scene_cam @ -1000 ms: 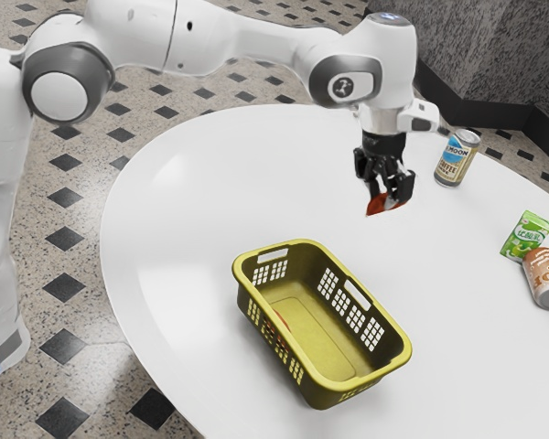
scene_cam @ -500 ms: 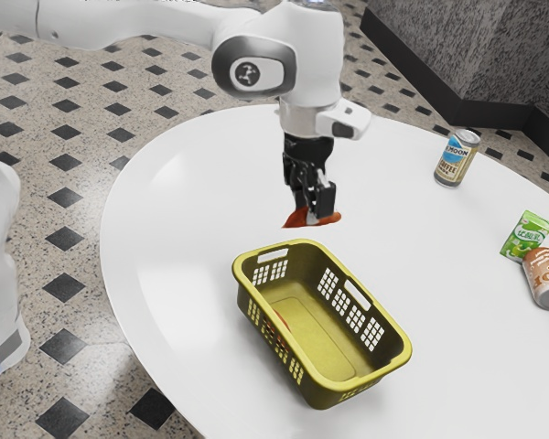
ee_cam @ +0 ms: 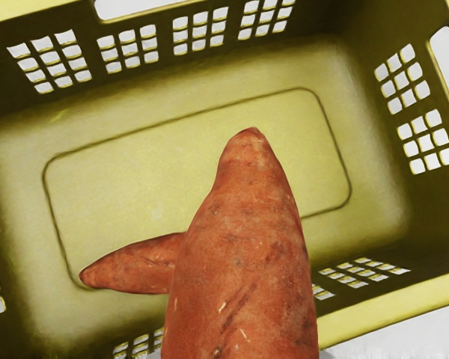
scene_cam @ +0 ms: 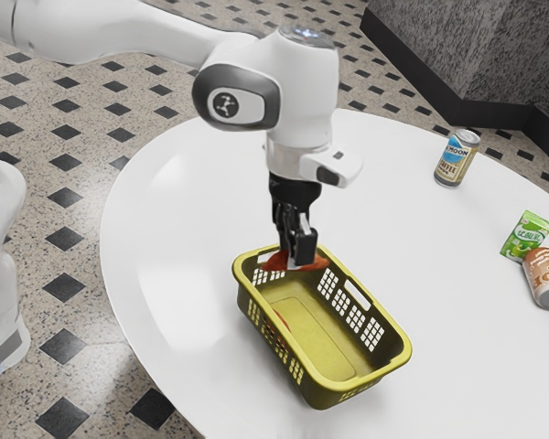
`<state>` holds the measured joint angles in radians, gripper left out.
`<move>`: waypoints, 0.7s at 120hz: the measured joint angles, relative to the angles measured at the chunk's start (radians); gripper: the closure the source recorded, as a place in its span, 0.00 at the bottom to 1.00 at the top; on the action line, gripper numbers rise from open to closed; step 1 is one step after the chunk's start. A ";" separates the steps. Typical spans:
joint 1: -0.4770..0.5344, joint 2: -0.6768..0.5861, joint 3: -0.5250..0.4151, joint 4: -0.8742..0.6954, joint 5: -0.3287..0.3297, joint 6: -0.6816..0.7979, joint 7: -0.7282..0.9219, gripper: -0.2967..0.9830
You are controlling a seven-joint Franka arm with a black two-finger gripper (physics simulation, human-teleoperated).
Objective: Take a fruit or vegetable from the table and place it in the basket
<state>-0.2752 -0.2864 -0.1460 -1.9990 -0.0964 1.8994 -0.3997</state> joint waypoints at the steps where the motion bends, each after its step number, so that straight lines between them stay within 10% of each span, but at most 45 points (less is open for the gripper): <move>1: 0.000 0.000 -0.001 0.000 0.000 -0.001 -0.001 0.68; 59: 0.006 -0.022 -0.004 -0.005 0.001 -0.029 -0.027 0.68; 84: 0.009 -0.022 -0.004 -0.003 -0.006 -0.031 -0.029 0.36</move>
<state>-0.2657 -0.3080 -0.1503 -2.0024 -0.1026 1.8686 -0.4291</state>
